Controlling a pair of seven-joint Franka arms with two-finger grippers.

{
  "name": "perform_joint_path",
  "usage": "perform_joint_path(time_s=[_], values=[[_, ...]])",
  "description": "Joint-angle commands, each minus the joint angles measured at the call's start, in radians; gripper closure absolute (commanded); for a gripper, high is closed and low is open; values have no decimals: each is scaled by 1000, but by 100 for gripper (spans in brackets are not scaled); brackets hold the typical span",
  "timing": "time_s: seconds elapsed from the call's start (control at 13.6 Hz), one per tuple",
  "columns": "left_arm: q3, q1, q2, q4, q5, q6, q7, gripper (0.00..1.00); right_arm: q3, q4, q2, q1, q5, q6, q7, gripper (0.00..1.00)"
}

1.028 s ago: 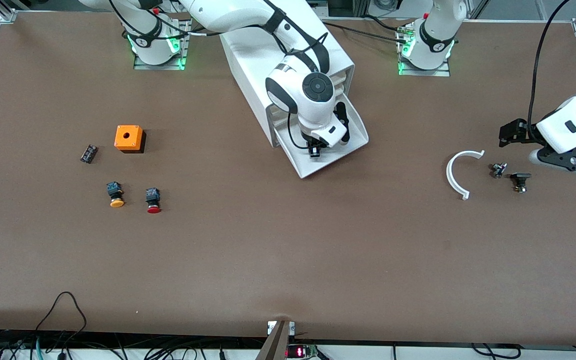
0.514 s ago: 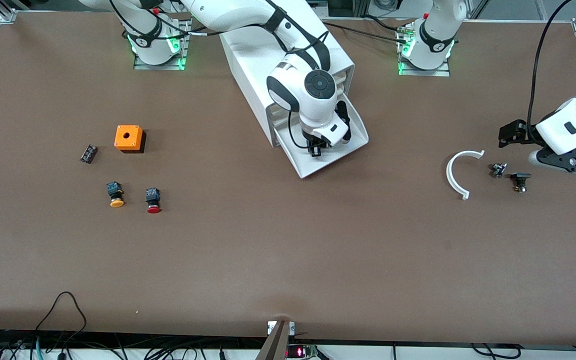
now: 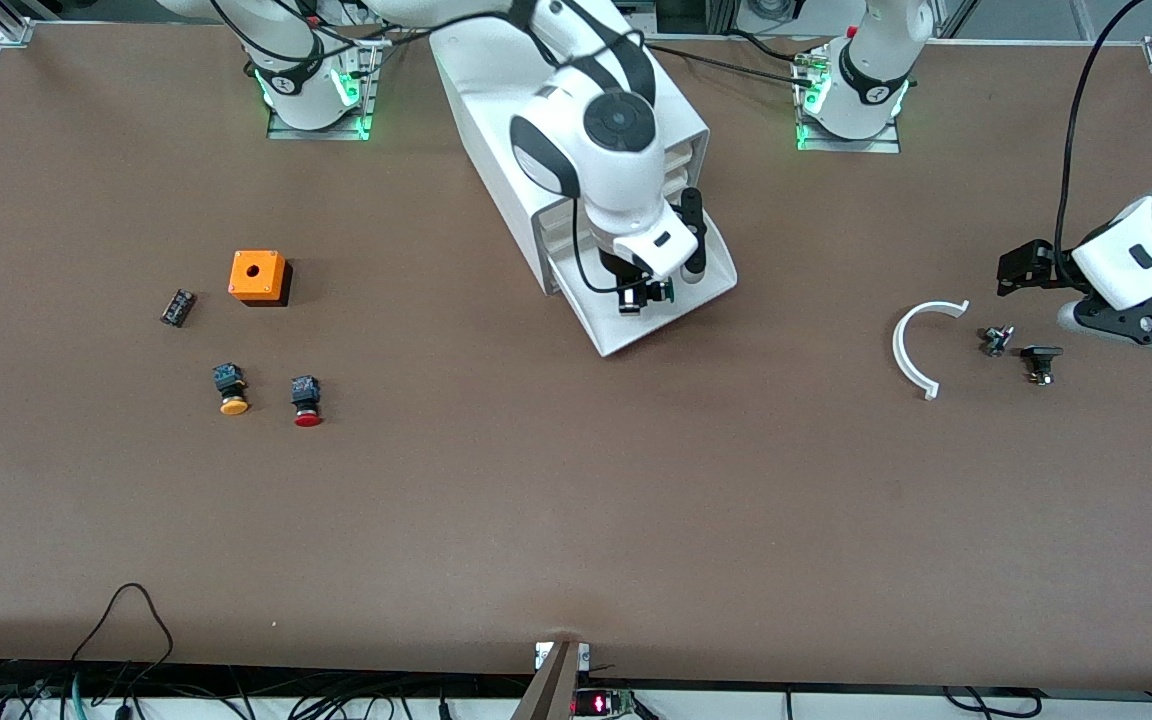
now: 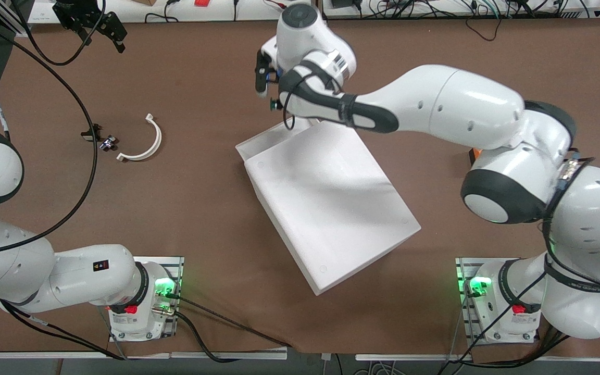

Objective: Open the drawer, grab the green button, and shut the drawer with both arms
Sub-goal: 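Lift the green button out of the drawer with the right gripper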

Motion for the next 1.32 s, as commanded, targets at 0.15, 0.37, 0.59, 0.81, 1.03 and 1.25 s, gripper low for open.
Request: perform_joint_path(time_s=[0.15, 0.37, 0.59, 0.81, 1.03, 1.25], values=[[3, 0, 19, 32, -19, -8, -10, 0, 2, -157, -155, -183, 18, 1, 221, 71], [3, 0, 22, 30, -36, -7, -88, 0, 2, -318, -249, -331, 19, 2, 341, 71], [1, -3, 38, 19, -85, 5, -134, 0, 2, -421, -274, -434, 18, 2, 488, 70], [-6, -12, 61, 10, -91, 47, -194, 0, 1, -501, -279, -482, 16, 16, 603, 70], [-23, -28, 75, -52, -91, 132, -266, 0, 2, -636, -271, -514, 19, 122, 673, 70], [-60, -32, 80, -158, -109, 279, -336, 0, 2, -775, -269, -514, 15, 263, 734, 70]])
